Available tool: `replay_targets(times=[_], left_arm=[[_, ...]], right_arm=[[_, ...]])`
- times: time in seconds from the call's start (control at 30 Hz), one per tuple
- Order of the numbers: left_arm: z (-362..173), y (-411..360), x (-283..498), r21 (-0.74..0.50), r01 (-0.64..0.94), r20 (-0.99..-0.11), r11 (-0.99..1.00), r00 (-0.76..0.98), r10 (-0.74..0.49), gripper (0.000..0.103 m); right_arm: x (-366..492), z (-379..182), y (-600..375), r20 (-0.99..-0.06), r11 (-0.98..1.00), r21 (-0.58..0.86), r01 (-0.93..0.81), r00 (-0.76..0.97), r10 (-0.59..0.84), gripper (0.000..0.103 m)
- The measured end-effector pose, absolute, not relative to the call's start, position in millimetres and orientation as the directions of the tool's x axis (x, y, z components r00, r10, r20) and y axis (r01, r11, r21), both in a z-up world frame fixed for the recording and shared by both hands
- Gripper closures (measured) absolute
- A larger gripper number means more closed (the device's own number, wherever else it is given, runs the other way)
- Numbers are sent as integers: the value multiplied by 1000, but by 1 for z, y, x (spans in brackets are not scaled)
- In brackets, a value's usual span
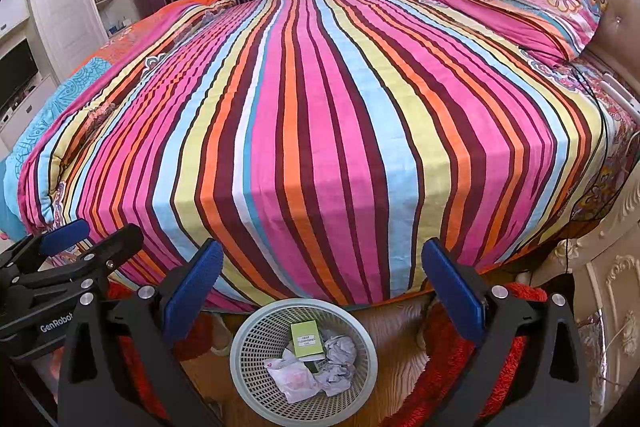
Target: Collect trash
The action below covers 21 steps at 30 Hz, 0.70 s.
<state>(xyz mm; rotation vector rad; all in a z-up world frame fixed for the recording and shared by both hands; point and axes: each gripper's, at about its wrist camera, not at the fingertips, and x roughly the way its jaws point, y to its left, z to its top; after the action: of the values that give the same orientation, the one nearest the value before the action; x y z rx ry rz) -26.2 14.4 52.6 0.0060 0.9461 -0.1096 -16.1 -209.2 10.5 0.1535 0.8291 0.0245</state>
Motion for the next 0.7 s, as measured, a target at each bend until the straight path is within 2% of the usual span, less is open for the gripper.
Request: replay_targets(times=[0.13,0.3,0.7], left_arm=[[51,15,-25,-38,84,-814,996,575,-79,15],[51,10,-25,62,52,-803,997,595,18,15],[51,11,-23,27,65,-810,998,586,-16,15]], right_arm=[[-16,11,-210,-732,988,147,40,676,81,8],[-15,11,-211,-733,988,149,43,675,81,8],[-15,9,-210,-737,988,148,52,672,75,8]])
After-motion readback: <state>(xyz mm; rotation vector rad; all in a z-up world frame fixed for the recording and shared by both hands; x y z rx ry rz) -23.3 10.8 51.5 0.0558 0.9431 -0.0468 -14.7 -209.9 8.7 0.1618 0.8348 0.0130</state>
